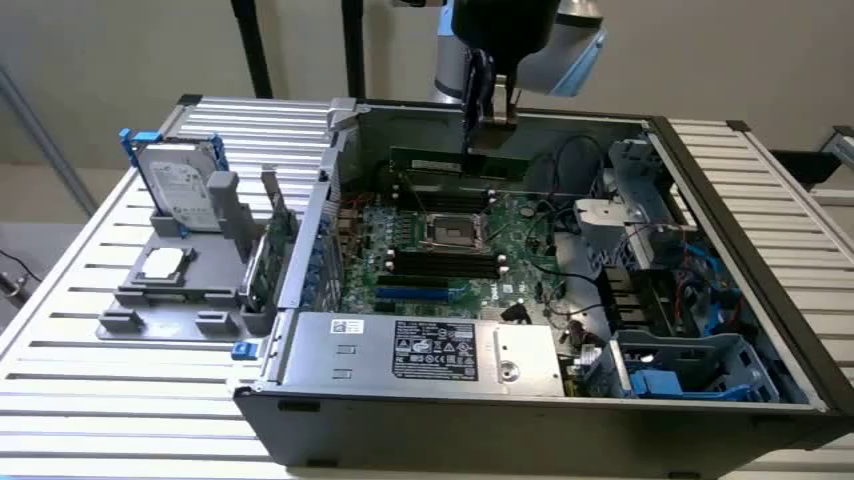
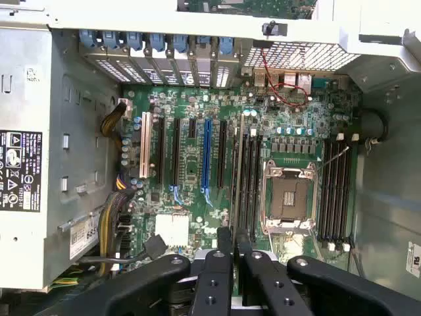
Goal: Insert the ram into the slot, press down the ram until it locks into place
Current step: 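Insert the ram into the slot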
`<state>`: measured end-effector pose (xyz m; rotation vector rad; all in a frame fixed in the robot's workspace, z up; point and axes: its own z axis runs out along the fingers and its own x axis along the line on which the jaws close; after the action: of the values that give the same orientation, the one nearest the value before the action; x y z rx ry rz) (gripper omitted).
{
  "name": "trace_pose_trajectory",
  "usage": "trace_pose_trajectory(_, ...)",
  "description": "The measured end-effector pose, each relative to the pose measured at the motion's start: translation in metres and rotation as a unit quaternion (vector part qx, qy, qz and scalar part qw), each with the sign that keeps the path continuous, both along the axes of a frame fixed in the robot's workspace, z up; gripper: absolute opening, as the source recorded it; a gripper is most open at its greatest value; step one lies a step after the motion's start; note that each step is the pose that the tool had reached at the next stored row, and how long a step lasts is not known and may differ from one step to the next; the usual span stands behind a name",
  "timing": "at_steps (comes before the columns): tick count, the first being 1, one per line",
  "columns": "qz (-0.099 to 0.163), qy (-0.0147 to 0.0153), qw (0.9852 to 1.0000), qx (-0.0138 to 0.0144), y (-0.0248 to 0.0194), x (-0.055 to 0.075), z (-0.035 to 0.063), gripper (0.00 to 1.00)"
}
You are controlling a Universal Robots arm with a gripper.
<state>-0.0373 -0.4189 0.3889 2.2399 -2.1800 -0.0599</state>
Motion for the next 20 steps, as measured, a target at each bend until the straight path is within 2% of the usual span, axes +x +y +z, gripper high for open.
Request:
trace_pose_trajectory(14,0.000,0.0000,1.0000,0.0000,0.0008,0.000,-0.0007,0.14)
trace_pose_trajectory(17,0.000,-0.0006,1.0000,0.0000,0.0040,0.000,-0.0052,0.14)
trace_pose_trajectory(20,0.000,-0.0017,1.0000,0.0000,0.0104,0.000,-0.0107,0.14)
